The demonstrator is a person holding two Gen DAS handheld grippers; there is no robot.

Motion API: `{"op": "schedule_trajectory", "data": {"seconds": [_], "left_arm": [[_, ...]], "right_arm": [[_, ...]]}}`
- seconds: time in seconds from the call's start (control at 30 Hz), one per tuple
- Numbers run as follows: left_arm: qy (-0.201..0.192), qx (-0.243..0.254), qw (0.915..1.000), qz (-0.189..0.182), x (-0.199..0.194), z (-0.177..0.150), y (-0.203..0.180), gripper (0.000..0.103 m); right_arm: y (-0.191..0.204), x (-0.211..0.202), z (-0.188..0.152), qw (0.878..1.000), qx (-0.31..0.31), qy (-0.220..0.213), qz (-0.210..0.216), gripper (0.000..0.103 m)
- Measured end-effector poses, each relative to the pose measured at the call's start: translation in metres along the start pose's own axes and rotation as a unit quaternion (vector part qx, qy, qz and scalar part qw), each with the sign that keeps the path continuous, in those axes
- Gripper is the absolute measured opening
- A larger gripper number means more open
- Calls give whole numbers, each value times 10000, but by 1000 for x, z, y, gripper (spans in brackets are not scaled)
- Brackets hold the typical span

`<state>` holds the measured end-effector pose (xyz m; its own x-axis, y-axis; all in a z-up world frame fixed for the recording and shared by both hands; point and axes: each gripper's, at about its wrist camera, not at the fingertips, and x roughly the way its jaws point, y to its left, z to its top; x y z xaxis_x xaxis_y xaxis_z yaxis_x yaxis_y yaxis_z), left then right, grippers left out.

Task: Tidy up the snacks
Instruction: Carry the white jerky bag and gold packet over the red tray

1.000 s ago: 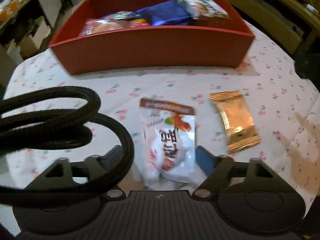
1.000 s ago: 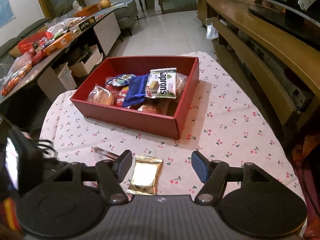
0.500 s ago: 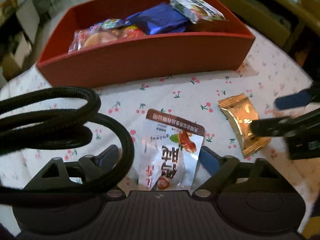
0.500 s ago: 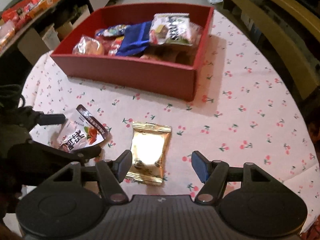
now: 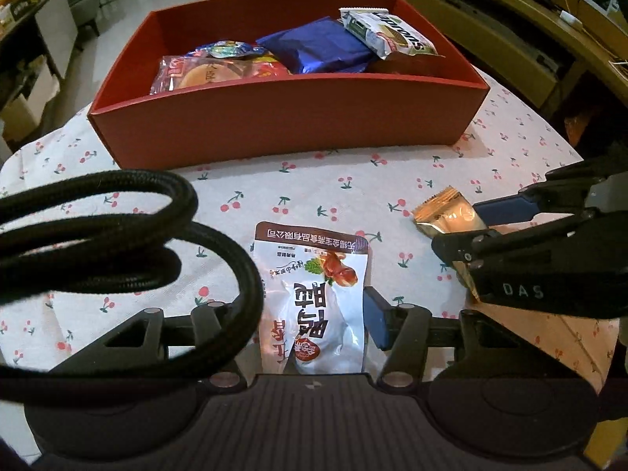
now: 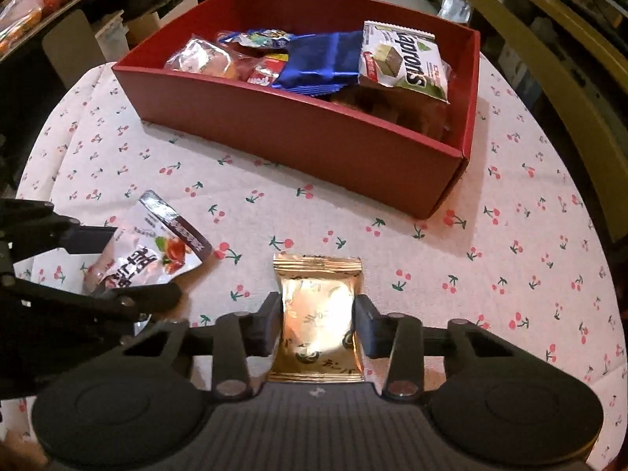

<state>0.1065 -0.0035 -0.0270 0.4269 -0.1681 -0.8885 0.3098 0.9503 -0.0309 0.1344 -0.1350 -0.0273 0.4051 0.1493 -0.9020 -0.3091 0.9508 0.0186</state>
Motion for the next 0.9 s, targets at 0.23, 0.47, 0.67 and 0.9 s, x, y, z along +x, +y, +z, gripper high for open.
{"op": "schedule_trajectory", "data": {"seconds": [0.23,0.47,0.67,0.9], "left_arm": [[-71,86,9999,-23,-5,-1,-5,62],[-299,165,9994,79,-13,5,-10,62],[-451,135,9986,224,-18,11,-7,62],[-650,-28,9975,292,-24,23,-2,62]], "right_arm": [[4,-10,-5,9998,-152,-125,6,47],[6,-25,0,9990,-211,-393,-39,47],[5,-28,3,9987,-208,-466,-71,47],[8,-39,11,9975,-172,-688,-29,47]]}}
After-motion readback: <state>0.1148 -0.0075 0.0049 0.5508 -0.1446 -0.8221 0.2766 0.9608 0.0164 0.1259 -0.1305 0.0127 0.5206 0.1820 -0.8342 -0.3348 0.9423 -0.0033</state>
